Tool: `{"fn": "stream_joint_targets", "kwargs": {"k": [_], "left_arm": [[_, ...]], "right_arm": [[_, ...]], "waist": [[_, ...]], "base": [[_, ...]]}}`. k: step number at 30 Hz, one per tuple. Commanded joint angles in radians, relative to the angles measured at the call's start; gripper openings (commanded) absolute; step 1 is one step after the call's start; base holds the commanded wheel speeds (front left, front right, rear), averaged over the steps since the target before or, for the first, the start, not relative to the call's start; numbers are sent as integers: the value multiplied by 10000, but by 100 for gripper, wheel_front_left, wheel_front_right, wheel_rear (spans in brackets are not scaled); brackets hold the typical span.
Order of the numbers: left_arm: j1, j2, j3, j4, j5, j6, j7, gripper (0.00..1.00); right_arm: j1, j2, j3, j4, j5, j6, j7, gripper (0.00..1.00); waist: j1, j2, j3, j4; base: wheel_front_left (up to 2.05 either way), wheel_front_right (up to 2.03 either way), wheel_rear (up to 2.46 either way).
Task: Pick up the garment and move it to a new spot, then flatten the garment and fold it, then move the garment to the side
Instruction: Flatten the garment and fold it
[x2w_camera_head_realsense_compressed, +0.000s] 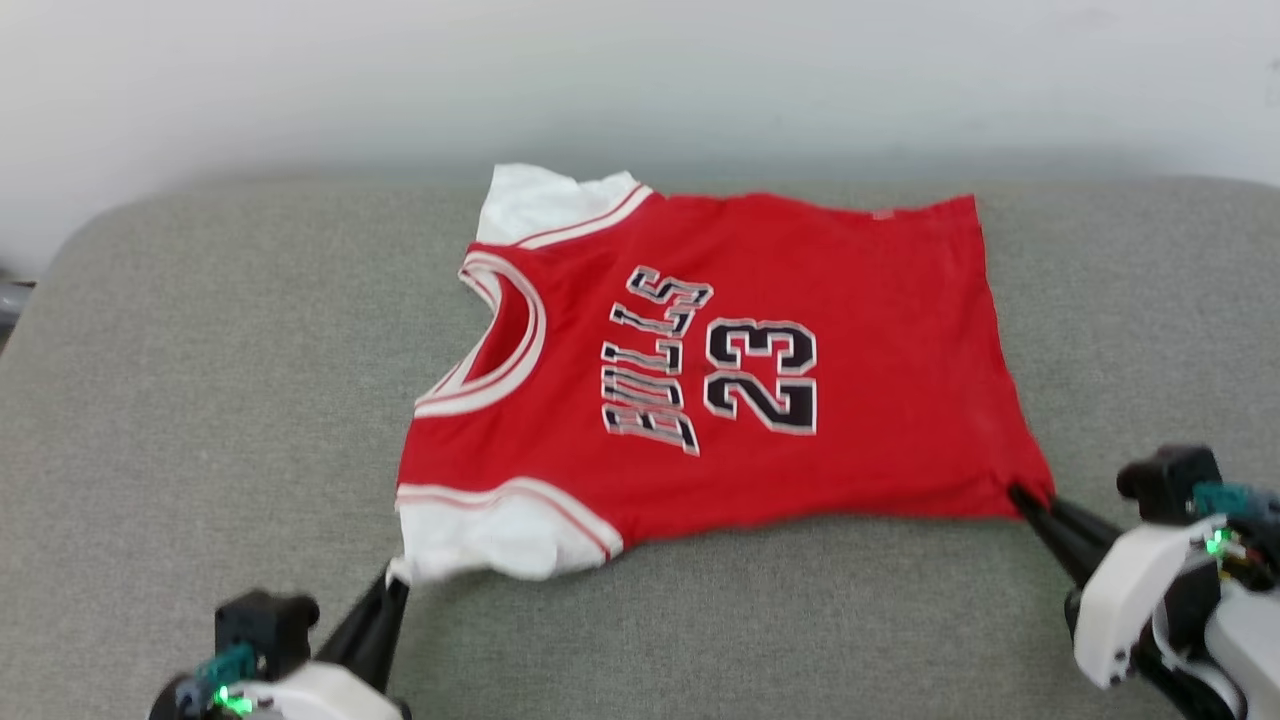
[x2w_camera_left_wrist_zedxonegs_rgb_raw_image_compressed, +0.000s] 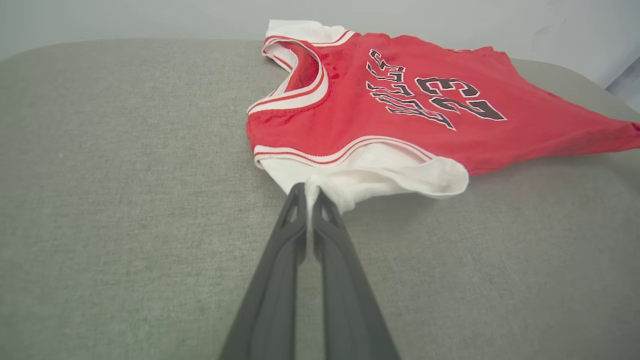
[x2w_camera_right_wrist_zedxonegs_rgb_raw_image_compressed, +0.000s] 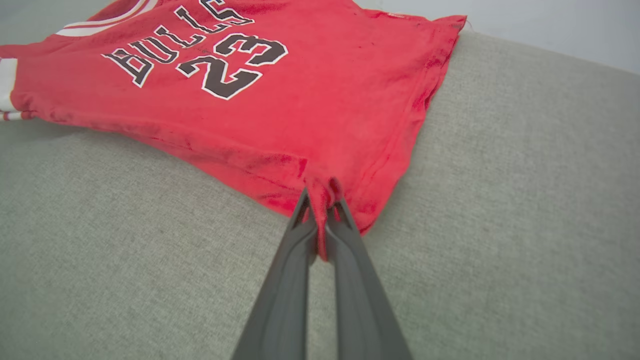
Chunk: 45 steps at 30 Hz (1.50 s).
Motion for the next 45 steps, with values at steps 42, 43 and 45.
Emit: {"fn": "stream_joint_targets", "kwargs": {"k": [42,43,45], "left_arm": [[-1032,300,-316,291,-222,-1085,1010,0],[-1297,293,-313,422,-135,-1150,1032,0],[-1770,207,-345,699,-64,-1326,1115,0]], "right_arm": [[4923,524,-5478,-4254,-1535,-11,2815,0],[4759,538,-5473,-4236,-1536,-11,2836,0],[4431,550,-5440,-4163,-1501,-11,2932,0]], "waist": [[3,-1,-199,-92],[3,-1,-79,-127],[3,-1,155,-187]], "base": [[0,0,0],[0,0,0],[0,0,0]]}}
